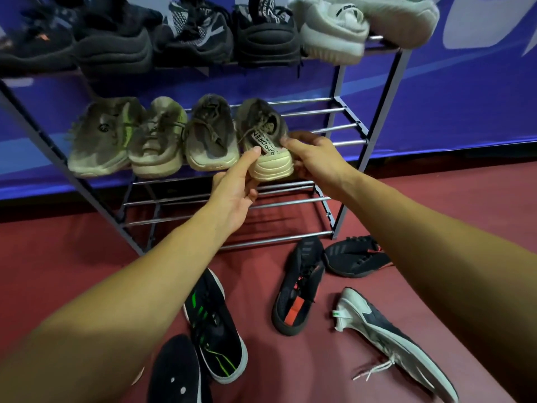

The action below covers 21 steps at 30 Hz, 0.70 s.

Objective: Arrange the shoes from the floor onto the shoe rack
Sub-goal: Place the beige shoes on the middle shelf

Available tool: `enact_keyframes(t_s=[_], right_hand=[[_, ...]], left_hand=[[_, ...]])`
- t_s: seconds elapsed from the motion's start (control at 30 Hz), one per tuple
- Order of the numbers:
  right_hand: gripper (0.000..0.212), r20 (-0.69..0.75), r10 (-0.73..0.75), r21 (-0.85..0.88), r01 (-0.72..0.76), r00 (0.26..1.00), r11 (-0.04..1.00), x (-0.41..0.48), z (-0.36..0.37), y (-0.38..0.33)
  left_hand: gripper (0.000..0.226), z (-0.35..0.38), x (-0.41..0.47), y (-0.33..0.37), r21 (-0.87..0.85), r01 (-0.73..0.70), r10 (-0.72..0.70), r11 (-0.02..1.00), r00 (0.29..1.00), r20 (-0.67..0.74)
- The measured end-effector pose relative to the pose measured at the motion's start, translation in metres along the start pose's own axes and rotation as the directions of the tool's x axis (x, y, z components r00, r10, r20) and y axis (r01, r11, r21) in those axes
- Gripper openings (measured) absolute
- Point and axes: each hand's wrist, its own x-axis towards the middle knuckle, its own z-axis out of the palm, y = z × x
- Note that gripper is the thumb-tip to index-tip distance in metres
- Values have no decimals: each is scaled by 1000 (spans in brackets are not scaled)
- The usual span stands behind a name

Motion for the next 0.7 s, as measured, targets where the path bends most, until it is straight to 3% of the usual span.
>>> enact_keyframes(t_s=[0.27,0.43,0.57,0.7], right_hand=[[16,-50,-48,46,50,998,998,3,3,-4],[16,-138,-13,88,25,990,996,2,7,-3],[15,-157,-10,164,36,988,986,3,6,1],[15,-158,-10,120,29,987,992,6,12,-2]], left_hand=[[23,5,5,4,-47,0,0,999,1000,3],[33,2,5,0,-61,78,-77,995,997,24],[29,3,2,-2,-47,110,-106,993,991,80],[25,5,3,-1,-89,117,-113,989,992,48]])
